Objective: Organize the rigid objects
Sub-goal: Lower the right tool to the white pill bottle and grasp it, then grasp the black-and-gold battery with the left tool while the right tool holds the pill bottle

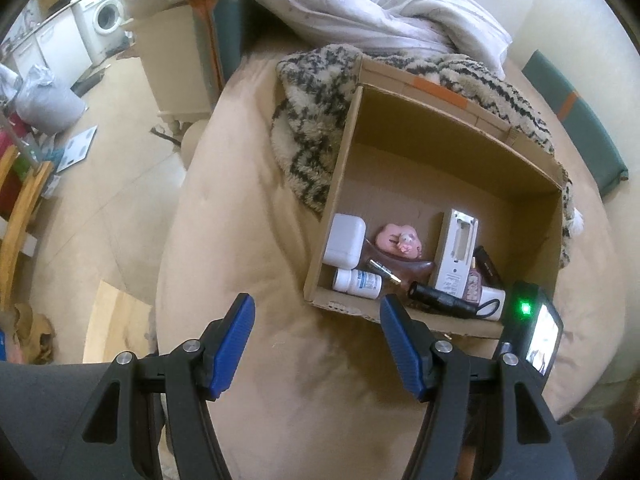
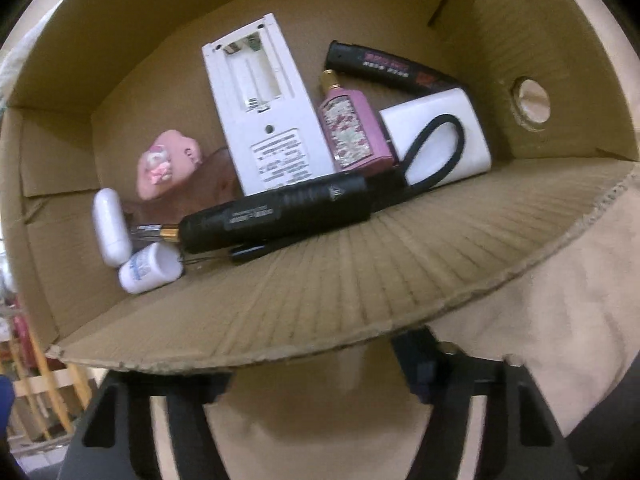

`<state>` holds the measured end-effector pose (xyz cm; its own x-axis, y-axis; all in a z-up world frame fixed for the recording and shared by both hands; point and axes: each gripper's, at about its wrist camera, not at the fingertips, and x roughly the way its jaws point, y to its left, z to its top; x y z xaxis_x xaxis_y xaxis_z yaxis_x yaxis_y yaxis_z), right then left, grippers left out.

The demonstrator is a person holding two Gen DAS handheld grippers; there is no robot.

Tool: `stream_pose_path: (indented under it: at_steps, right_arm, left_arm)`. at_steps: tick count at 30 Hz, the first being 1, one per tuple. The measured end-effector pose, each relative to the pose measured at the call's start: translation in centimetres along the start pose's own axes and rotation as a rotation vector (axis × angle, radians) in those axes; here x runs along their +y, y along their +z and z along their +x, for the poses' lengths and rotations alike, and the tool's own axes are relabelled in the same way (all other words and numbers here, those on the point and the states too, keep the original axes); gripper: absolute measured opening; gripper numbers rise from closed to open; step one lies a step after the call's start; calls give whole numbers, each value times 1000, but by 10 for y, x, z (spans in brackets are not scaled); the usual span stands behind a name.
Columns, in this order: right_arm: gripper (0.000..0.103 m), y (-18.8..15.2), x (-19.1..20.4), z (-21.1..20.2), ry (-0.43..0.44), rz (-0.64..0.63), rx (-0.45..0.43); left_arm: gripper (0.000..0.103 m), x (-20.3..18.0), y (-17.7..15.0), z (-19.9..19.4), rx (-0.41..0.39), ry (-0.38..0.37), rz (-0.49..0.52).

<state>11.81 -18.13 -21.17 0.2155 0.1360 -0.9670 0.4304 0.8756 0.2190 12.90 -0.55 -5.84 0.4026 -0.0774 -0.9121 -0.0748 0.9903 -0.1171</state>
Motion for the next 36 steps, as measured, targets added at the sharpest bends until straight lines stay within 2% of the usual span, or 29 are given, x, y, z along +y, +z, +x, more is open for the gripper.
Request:
stream_pose_path:
  at_steps: [1,2,9,17,22,28,31,34,36]
  right_arm:
    - [53,-1,-1,0,3,-6,-1]
    - [51,-2,-2,-1,10,-11,0]
    - [50,-10,-22,-19,110,-59,14]
    - [50,-24,-44,-77,209,-212,-16]
    - [50,-13,-59,-130,259,-309,-139]
    - [50,9,-57,-188,266,-424,-392]
    - [50,17,-58,-197,266,-450,-492]
    - [50,25,-65,-193,290,-420,-529]
    - [50,31,-70,-187,306,-372,-511]
  left_arm:
    - [62,-1,0,0,1,0,1]
    - [62,-2,0,1,4,3,4]
    - [62,-6,-2,8,10,41,14]
    - [62,-5,-4,16,21,54,16]
    - [62,-10,-7,22,29,61,34]
    - [62,-20,-13,27,19,61,83]
    - [62,-27,-18,30,11,71,124]
    - [62,-30,-24,37,24,92,161]
    - [62,-30,-28,42,35,97,174]
